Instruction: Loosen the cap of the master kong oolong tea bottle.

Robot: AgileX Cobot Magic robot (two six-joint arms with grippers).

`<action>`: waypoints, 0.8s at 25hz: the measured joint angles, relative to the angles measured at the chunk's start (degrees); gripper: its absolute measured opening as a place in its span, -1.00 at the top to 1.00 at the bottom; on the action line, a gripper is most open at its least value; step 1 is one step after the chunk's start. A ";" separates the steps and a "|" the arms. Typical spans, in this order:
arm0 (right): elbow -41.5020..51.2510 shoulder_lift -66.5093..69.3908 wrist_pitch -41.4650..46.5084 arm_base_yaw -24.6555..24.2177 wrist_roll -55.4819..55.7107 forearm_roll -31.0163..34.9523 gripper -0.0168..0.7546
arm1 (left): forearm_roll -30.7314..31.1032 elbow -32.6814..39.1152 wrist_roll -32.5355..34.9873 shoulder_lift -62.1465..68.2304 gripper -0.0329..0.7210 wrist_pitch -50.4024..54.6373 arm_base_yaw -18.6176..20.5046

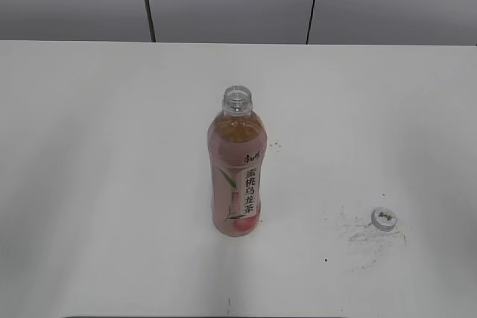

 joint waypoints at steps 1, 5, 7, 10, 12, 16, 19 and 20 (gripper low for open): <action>1.64 -3.23 0.00 0.00 -0.42 0.00 -0.29 | -0.63 0.00 0.86 -2.41 -0.60 1.41 0.00; 7.60 -12.82 0.11 0.00 -3.23 0.34 -0.29 | -1.25 0.00 1.93 -14.13 -0.52 7.69 0.00; 10.43 -17.35 0.11 0.00 -5.32 1.68 -0.29 | -1.25 -0.05 3.12 -20.24 -0.49 10.00 0.00; 14.71 -24.93 0.23 0.00 -9.19 5.40 -0.29 | -1.25 -0.04 6.13 -27.23 -0.48 12.39 0.00; 16.87 -30.11 0.23 0.00 -12.26 8.66 -0.29 | -1.25 -0.04 8.57 -30.58 -0.48 12.69 0.00; 20.86 -41.07 0.34 0.00 -14.93 10.68 -0.29 | -1.75 3.75 11.28 -35.43 -0.47 12.00 0.00; 21.64 -47.30 -2.20 0.00 -17.93 10.73 -0.29 | -2.77 7.42 13.53 -36.33 -0.47 9.27 0.00; 22.14 -48.86 -3.08 0.00 -19.25 10.73 -0.29 | -3.14 7.78 13.91 -36.33 -0.47 6.80 0.00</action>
